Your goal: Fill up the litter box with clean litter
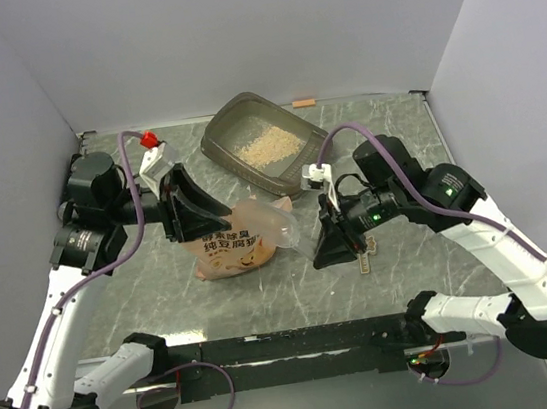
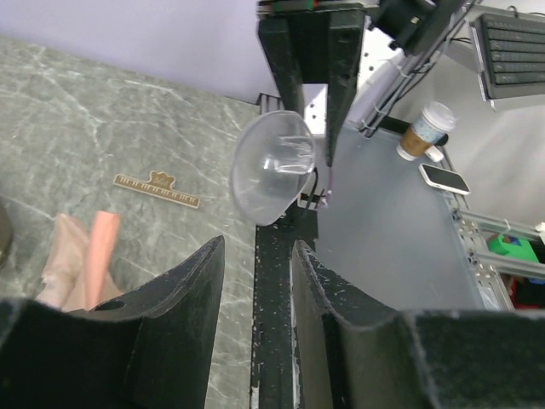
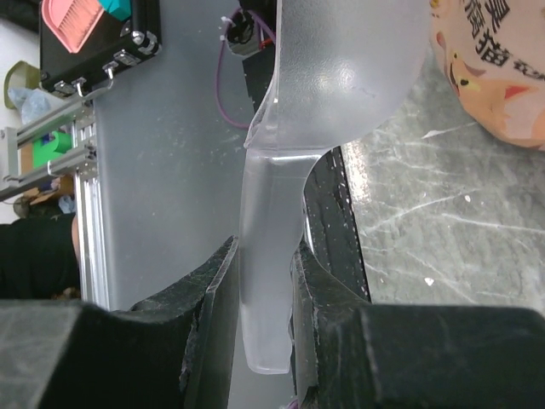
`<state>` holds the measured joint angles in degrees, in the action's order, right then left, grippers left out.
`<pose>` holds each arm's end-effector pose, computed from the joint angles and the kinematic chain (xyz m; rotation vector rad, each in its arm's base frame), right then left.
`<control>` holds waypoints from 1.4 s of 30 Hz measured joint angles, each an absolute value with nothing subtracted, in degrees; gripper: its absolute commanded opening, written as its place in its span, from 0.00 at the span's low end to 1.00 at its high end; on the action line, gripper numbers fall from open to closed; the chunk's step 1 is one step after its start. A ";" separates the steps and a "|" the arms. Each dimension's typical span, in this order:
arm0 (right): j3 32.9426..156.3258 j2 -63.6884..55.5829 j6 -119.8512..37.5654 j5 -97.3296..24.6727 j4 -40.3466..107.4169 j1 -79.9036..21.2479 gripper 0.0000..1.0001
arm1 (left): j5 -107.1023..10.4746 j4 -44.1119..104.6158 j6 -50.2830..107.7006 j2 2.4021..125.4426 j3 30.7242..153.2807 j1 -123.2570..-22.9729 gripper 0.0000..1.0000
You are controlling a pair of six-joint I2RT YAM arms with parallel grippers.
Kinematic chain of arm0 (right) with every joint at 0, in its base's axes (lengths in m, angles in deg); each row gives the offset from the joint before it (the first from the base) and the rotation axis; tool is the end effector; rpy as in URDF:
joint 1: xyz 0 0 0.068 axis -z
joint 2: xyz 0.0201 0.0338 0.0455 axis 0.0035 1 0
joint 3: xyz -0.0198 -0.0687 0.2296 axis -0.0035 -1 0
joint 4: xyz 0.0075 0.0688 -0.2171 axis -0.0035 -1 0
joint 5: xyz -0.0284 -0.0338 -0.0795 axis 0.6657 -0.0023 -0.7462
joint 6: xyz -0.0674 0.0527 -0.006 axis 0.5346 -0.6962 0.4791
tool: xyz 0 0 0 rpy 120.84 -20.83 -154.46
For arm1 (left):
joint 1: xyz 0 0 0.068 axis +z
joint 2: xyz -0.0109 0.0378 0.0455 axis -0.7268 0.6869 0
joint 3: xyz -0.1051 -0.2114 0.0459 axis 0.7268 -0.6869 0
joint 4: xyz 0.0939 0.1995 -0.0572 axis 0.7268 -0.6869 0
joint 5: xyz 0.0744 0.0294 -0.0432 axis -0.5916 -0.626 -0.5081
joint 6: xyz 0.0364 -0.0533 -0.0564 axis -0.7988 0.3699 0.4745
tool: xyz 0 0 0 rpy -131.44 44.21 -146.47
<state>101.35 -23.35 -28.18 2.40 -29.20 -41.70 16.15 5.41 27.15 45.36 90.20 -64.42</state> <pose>0.0971 0.1589 0.3604 -1.3251 1.9330 1.2457 0.1474 -0.1232 0.3981 1.0762 1.4833 -1.4276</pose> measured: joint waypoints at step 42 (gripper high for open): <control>106.15 -13.72 -28.74 -0.83 -31.12 -46.02 0.18 | 10.65 2.96 23.19 52.17 89.90 -68.85 0.01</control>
<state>106.15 -13.72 -28.74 -0.83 -31.12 -46.02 10.65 2.96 23.19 52.17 89.90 -68.85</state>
